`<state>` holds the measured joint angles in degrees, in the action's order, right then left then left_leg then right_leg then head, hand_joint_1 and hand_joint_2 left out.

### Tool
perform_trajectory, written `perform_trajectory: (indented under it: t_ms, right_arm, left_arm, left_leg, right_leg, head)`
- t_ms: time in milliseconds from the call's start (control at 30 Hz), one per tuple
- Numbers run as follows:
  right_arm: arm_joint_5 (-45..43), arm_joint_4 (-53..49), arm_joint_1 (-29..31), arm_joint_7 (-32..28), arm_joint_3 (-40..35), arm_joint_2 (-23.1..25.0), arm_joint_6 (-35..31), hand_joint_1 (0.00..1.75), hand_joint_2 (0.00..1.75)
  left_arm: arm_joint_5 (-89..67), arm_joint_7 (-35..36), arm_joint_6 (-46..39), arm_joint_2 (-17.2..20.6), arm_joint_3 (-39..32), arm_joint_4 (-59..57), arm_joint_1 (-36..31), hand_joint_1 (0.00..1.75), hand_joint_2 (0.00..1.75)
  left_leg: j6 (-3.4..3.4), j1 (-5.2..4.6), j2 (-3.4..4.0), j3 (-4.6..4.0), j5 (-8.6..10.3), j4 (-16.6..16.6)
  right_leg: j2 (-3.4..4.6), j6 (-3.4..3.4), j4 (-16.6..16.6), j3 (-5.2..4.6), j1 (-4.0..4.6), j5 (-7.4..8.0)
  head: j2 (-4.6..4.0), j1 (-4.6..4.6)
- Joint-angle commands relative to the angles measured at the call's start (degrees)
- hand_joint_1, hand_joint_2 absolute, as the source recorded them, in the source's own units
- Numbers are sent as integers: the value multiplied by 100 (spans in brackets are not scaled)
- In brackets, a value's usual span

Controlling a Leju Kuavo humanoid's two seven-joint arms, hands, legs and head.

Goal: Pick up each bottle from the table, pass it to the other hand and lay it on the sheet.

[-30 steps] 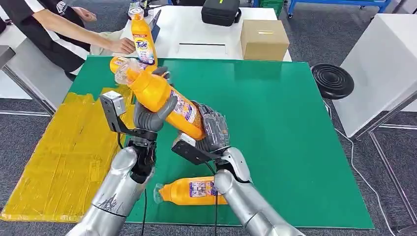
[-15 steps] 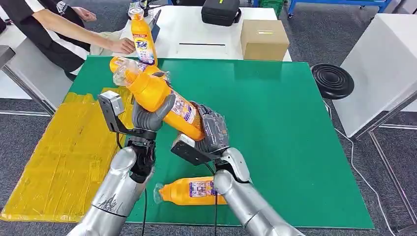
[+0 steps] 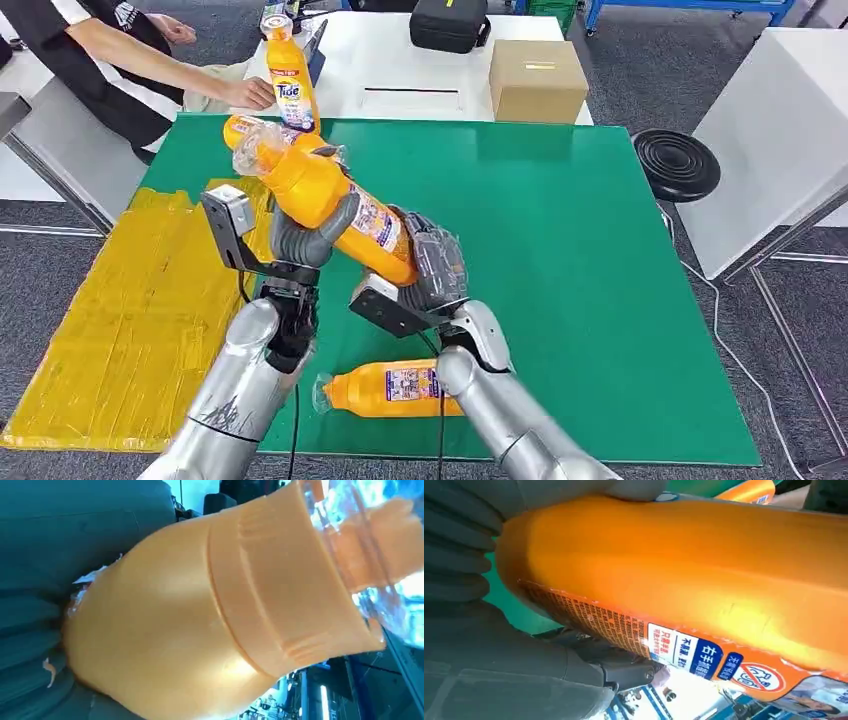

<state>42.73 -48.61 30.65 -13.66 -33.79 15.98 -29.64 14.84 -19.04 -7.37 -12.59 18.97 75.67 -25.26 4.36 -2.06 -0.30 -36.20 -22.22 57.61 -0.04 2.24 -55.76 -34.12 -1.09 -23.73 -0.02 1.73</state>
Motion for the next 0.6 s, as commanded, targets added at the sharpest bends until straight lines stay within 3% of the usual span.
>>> perform_trajectory:
  t_ms: [33,167,400,600]
  right_arm:
    - [162,-1558,-554,-26,-88,-765,-141,0,175]
    - [345,-2778,-1084,117,178,-1164,-54,0,175]
    - [350,-2867,-1133,93,254,-1158,8,0,175]
    - [249,-3777,-1451,117,661,-1362,37,0,175]
  left_arm:
    - [-158,-41,-60,317,-328,303,-290,175,175]
    - [-472,-47,-132,494,-573,691,-208,175,175]
    - [-565,-43,-140,477,-617,649,-236,175,175]
    - [-2340,-398,-1353,765,-749,675,-426,175,175]
  left_leg:
    - [-46,14,-12,25,-5,-5]
    - [-34,9,-9,10,-4,-3]
    - [-33,10,-5,6,-4,-1]
    - [-40,9,-12,10,-5,-1]
  right_leg:
    - [-13,-18,12,32,11,-5]
    - [-8,-13,7,18,7,-4]
    - [-3,-13,6,13,7,-1]
    - [-10,-17,4,17,7,-5]
  head:
    - [0,2]
    - [0,2]
    - [0,0]
    - [0,2]
